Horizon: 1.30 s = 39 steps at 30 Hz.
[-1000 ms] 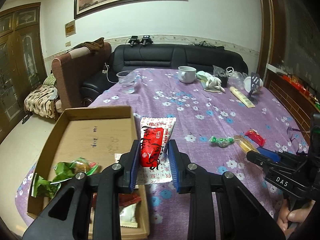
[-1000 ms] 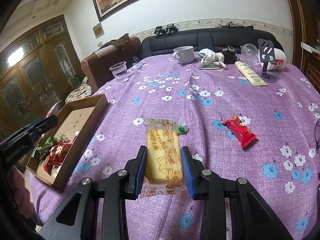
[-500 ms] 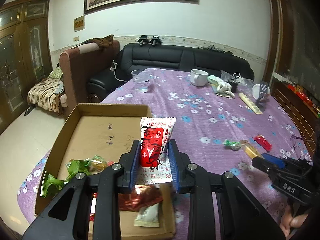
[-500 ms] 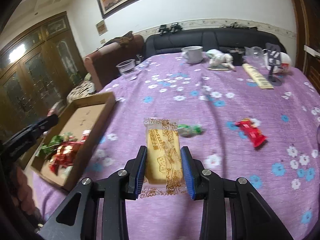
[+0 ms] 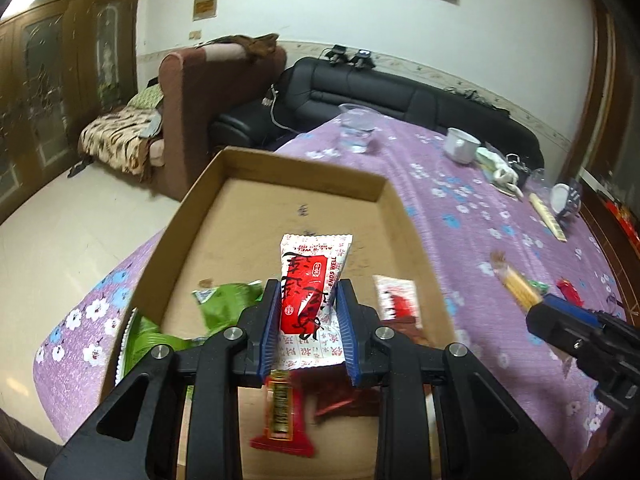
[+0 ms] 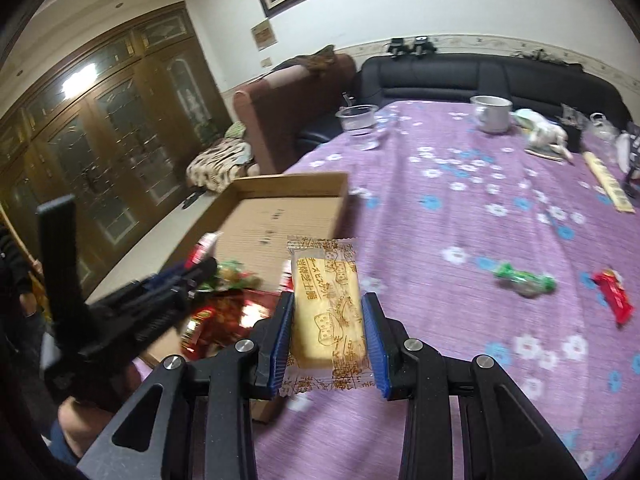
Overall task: Organize snacks
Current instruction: 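Lower both packets into the tray and open both grippers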
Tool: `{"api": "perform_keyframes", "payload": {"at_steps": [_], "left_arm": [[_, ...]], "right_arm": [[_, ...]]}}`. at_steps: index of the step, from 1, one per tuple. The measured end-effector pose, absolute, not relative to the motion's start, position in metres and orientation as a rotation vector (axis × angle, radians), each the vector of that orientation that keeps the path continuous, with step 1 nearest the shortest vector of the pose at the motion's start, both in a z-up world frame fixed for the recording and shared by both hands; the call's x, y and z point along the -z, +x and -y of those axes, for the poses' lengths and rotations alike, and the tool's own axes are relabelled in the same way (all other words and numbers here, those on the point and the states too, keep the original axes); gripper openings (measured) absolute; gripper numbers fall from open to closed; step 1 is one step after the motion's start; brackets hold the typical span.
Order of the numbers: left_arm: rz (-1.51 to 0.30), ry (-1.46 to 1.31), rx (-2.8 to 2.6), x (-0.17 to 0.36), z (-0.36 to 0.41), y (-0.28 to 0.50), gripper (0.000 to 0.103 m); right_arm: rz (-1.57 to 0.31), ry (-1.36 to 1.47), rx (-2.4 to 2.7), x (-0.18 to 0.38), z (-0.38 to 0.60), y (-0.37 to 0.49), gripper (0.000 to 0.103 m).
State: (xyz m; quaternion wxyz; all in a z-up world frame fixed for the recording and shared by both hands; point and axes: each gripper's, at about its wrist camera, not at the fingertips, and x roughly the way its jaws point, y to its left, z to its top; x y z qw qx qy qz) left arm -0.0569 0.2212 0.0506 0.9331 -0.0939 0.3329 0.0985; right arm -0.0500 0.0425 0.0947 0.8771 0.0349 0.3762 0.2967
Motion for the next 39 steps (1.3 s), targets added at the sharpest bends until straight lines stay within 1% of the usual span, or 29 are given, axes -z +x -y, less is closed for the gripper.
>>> {"api": "perform_keyframes", "payload": {"at_steps": [6, 15, 24, 31, 33, 39], "left_arm": [[-0.687, -0.21, -0.216, -0.041, -0.235, -0.057, 0.025], [-0.665, -0.186, -0.209, -0.04, -0.239, -0.057, 0.026], [-0.658, -0.206, -0.18, -0.041, -0.244, -0.058, 0.026], [-0.659, -0.19, -0.19, -0.042, -0.244, -0.059, 0.025], [-0.659, -0.187, -0.192, -0.043, -0.244, -0.059, 0.025], [-0.662, -0.181, -0.186, -0.044, -0.239, -0.057, 0.026]], "right_arm": [[-0.808, 0.053, -0.669, -0.094, -0.082, -0.046, 0.034], [-0.858, -0.002, -0.663, -0.073, -0.12, -0.03, 0.034], [-0.926, 0.043, -0.642, -0.054, -0.122, -0.01, 0.034], [-0.929, 0.043, -0.65, -0.05, -0.125, -0.01, 0.035], [-0.93, 0.05, -0.65, -0.049, -0.124, -0.01, 0.037], [-0.937, 0.072, -0.655, -0.049, -0.12, -0.009, 0.038]]}}
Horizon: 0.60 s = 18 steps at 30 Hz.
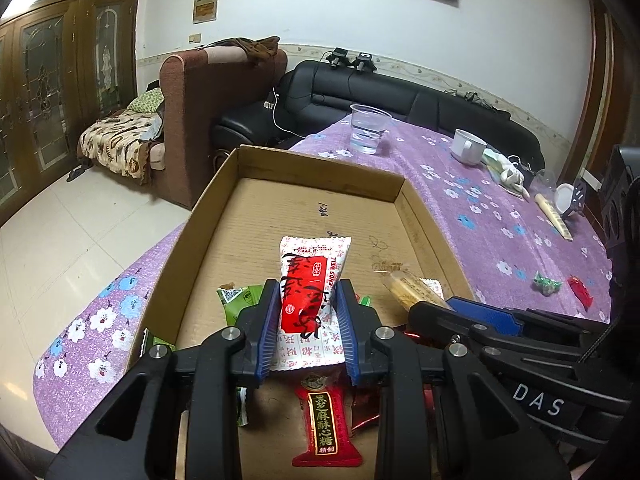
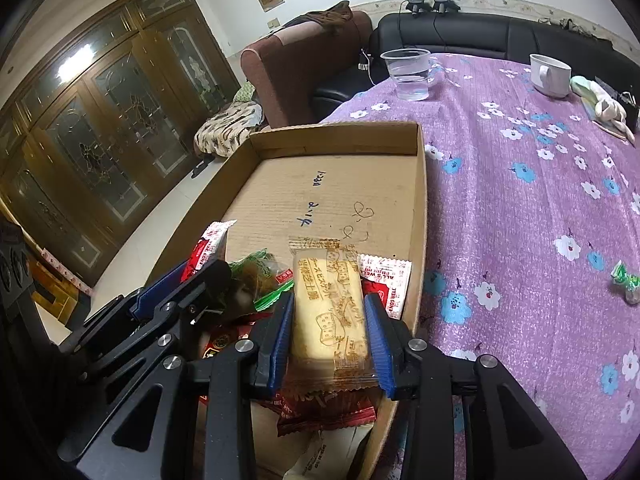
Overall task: Organize snacks
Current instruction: 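Lower both packets into the tray and open both grippers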
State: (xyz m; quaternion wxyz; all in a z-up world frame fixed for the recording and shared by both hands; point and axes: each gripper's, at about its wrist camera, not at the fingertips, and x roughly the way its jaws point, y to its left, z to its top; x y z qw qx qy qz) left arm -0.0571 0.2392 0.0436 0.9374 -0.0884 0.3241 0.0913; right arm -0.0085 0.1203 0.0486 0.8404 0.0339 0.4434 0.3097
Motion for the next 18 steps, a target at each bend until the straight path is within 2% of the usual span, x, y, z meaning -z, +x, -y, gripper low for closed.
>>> {"api": "perform_keyframes", "payload": {"at_steps": [8, 14, 18], "left_arm": [[-0.663, -0.172, -0.167, -0.047, -0.233, -0.057, 0.027], [-0.654, -0.172, -0.163, -0.052, -0.23, -0.06, 0.037], [-0.652, -0.157, -0.153, -0.055, -0.225, -0.06, 0.038]], "right_arm": [[-0.919, 0.099, -0.669, -0.057, -0.112, -0.013, 0.04], [-0.896, 0.12, -0.675, -0.067, -0.102, -0.018, 0.04], [-0.891, 0.145, -0.675, -0.072, -0.092, -0.02, 0.041]]}}
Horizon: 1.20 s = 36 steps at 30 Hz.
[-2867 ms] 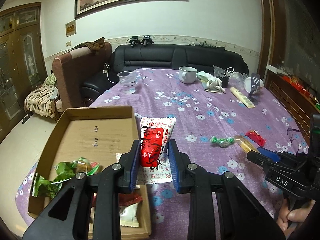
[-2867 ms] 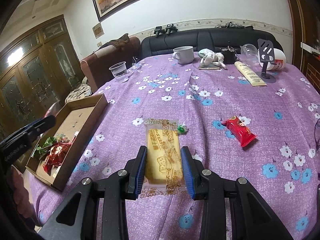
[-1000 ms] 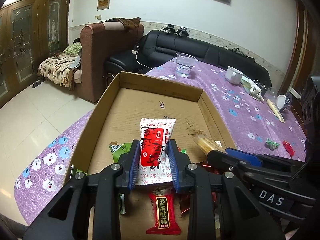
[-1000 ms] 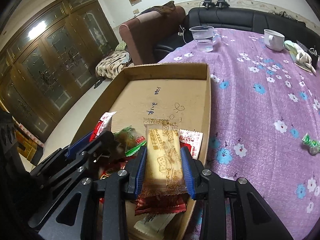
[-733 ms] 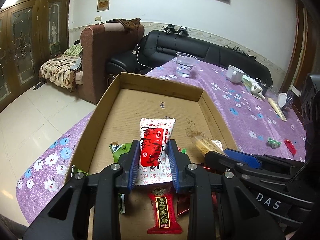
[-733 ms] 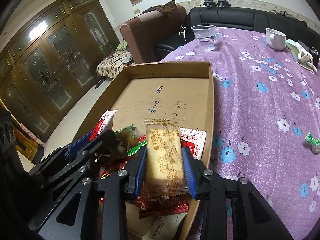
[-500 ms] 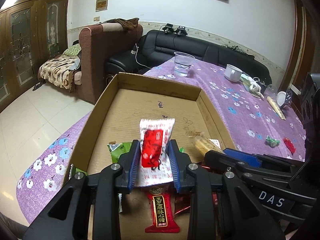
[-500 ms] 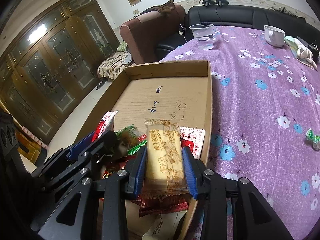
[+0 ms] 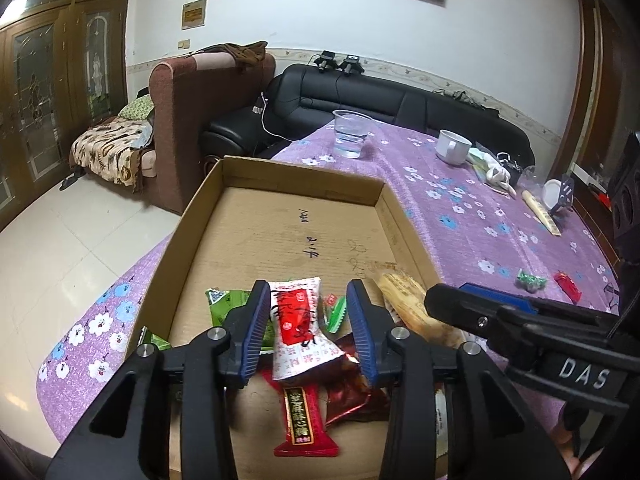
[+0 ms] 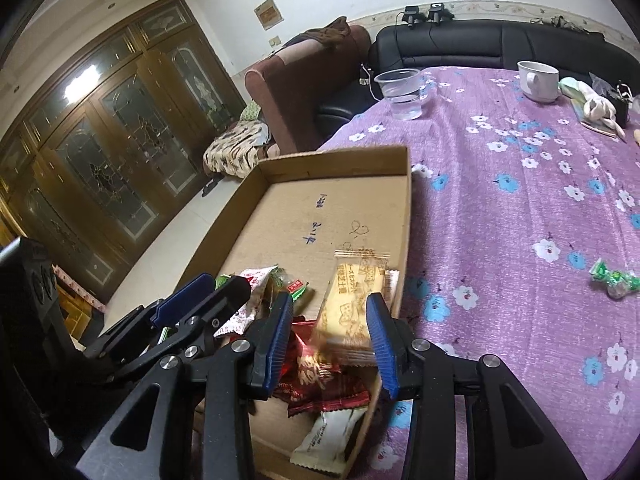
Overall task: Organize snacks
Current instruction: 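Lower both packets into the tray and open both grippers, then move both open grippers back to the snacks on the table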
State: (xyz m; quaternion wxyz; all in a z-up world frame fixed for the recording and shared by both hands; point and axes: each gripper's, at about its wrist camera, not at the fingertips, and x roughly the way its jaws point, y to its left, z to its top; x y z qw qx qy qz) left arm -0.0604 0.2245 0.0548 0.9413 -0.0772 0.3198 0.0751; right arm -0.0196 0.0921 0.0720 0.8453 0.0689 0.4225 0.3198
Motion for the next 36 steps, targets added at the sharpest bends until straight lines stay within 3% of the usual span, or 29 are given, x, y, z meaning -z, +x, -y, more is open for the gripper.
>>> {"api": "perform_keyframes", "payload": {"at_steps": [5, 21, 29, 33, 36], "left_arm": [[-0.651, -0.159, -0.151, -0.057, -0.221, -0.062, 0.046], [-0.66, -0.059, -0.051, -0.07, -0.163, -0.057, 0.046], [-0.687, 0.062, 0.057, -0.079, -0.105, -0.049, 0.046], [-0.715, 0.137, 0.171, -0.085, -0.062, -0.038, 0.056], [-0.724, 0.232, 0.226, -0.084, -0.025, -0.024, 0.056]], "right_arm": [[-0.894, 0.176, -0.675, -0.074, -0.08, -0.02, 0.041], [-0.924, 0.341, -0.537, -0.069, 0.037, 0.002, 0.042], [-0.875, 0.452, -0.417, -0.078, 0.129, 0.02, 0.042], [-0.829, 0.554, -0.329, -0.075, 0.182, 0.028, 0.044], [-0.809, 0.581, -0.271, -0.068, 0.21, 0.03, 0.044]]}}
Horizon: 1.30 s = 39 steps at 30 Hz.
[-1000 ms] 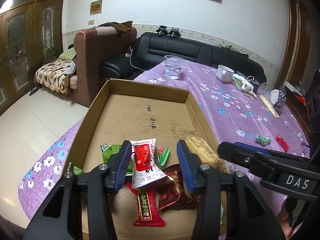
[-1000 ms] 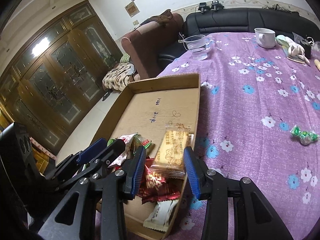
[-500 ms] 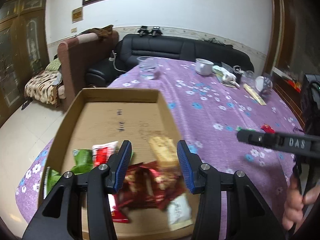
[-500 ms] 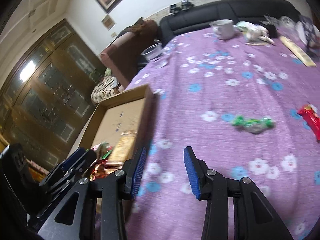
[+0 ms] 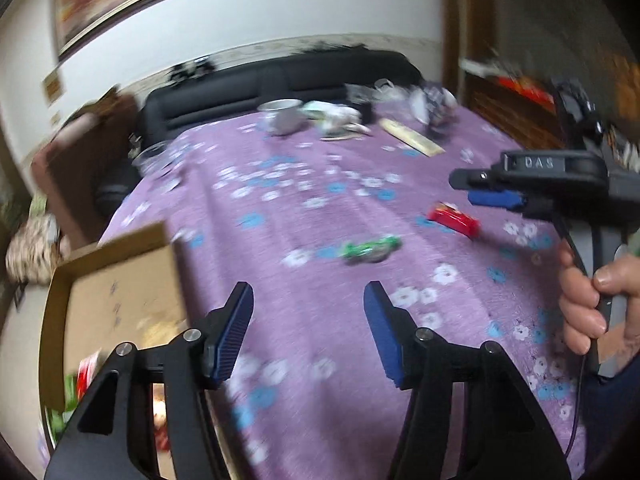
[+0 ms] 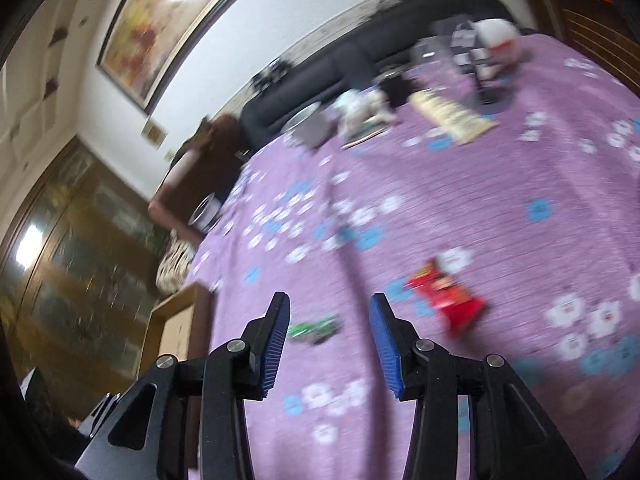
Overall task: Organize snacks
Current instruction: 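Move both open grippers back to the snacks on the table, then grasp the green clear packet with the left gripper while the right grasps the red wrapped snack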
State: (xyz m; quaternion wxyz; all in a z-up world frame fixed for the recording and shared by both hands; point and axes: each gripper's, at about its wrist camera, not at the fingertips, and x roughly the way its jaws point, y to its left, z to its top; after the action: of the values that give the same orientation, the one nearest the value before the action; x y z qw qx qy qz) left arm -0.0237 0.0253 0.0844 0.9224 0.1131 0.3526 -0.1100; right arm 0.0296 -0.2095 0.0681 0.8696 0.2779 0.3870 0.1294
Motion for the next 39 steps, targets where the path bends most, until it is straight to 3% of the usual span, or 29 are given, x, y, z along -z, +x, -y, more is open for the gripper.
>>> {"api": "perform_keyframes", "payload": {"at_steps": [6, 13, 16, 18, 19, 31, 34, 35, 39], "left_arm": [[-0.796, 0.363, 0.314, -0.054, 0.033, 0.023, 0.056], [-0.83, 0.426, 0.329, -0.017, 0.048, 0.058, 0.056], [-0.834, 0.399, 0.329, -0.011, 0.047, 0.063, 0.041], [-0.843, 0.346, 0.315, -0.011, 0.044, 0.065, 0.022], [-0.85, 0.325, 0.308, -0.011, 0.043, 0.066, 0.017], [-0.892, 0.12, 0.269, -0.015, 0.008, 0.045, 0.017], [-0.872, 0.085, 0.287, -0.019, 0.003, 0.046, 0.017], [-0.866, 0.081, 0.285, -0.02, 0.002, 0.046, 0.017], [-0.861, 0.042, 0.265, -0.023, -0.01, 0.051, 0.017]], "right_arm": [[-0.787, 0.617, -0.202, -0.062, 0.238, 0.032, 0.044], [-0.777, 0.601, -0.182, -0.063, 0.241, 0.032, 0.044], [-0.772, 0.578, -0.17, -0.063, 0.24, 0.032, 0.044], [-0.771, 0.558, -0.16, -0.061, 0.238, 0.034, 0.044], [-0.772, 0.546, -0.155, -0.059, 0.237, 0.035, 0.044], [-0.877, 0.244, -0.124, -0.033, 0.193, 0.05, 0.045], [-0.885, 0.088, -0.068, -0.028, 0.174, 0.047, 0.034], [-0.887, 0.069, -0.06, -0.027, 0.172, 0.047, 0.024], [-0.855, 0.136, -0.07, -0.034, 0.178, 0.044, 0.021]]}}
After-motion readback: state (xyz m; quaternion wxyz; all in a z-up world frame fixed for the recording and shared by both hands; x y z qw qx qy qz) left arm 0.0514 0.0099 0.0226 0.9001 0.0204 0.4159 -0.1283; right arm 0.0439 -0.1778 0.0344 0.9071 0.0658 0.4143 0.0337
